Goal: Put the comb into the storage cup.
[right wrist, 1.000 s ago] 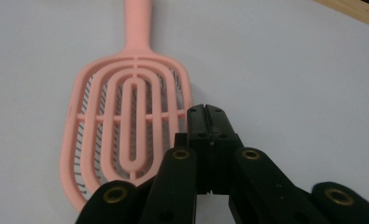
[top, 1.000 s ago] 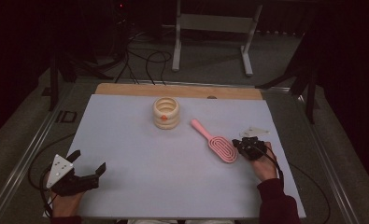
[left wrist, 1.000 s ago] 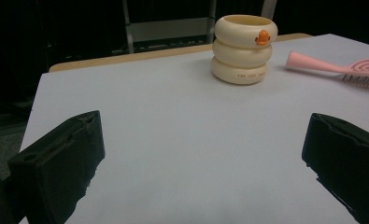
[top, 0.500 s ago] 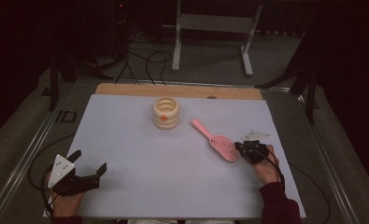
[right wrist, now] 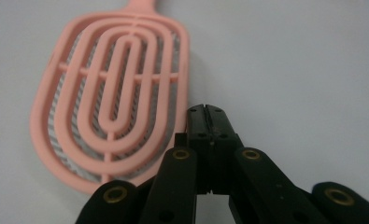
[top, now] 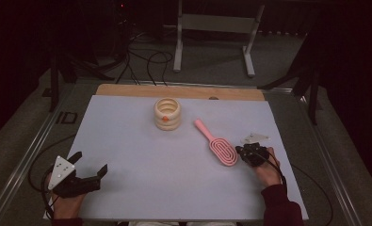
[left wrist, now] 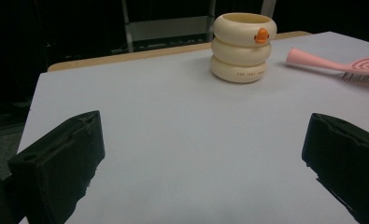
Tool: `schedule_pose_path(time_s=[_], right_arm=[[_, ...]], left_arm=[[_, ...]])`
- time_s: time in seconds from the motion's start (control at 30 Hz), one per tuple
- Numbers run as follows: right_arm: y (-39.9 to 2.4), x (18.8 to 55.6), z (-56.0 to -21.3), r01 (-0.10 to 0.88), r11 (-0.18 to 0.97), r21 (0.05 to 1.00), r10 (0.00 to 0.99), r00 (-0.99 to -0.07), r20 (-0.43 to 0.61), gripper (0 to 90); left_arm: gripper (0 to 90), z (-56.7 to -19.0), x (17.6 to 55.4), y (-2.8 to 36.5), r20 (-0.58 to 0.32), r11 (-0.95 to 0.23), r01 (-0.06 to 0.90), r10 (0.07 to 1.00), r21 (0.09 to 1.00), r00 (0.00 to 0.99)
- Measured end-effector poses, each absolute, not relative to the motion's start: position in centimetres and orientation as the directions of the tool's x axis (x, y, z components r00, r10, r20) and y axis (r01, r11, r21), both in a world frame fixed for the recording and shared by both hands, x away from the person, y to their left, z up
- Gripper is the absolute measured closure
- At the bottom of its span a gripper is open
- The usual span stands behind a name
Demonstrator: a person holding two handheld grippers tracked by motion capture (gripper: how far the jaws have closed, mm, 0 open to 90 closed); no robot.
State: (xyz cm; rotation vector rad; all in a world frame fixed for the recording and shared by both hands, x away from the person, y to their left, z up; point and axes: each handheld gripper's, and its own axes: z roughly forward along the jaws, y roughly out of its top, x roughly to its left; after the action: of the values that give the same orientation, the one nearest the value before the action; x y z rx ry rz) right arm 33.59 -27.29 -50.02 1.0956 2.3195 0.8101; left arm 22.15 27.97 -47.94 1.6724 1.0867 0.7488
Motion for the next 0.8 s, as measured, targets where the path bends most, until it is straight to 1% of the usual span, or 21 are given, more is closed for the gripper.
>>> schedule_pose_path(time_s=[0.3, 0.8], right_arm=[[-25.5, 32.0, -50.3, 0.49, 0.571, 0.658, 0.745, -0.646, -0.165, 90.0], [-20.6, 30.5, -50.3, 0.404, 0.647, 0.647, 0.643, -0.746, -0.177, 90.0]], left_arm=[[0.0, -48.0, 22.2, 27.9, -0.007, -0.137, 0.315, 0.909, 0.939, 0.416], [0.0, -48.0, 22.2, 27.9, -0.007, -0.138, 0.317, 0.909, 0.938, 0.417]])
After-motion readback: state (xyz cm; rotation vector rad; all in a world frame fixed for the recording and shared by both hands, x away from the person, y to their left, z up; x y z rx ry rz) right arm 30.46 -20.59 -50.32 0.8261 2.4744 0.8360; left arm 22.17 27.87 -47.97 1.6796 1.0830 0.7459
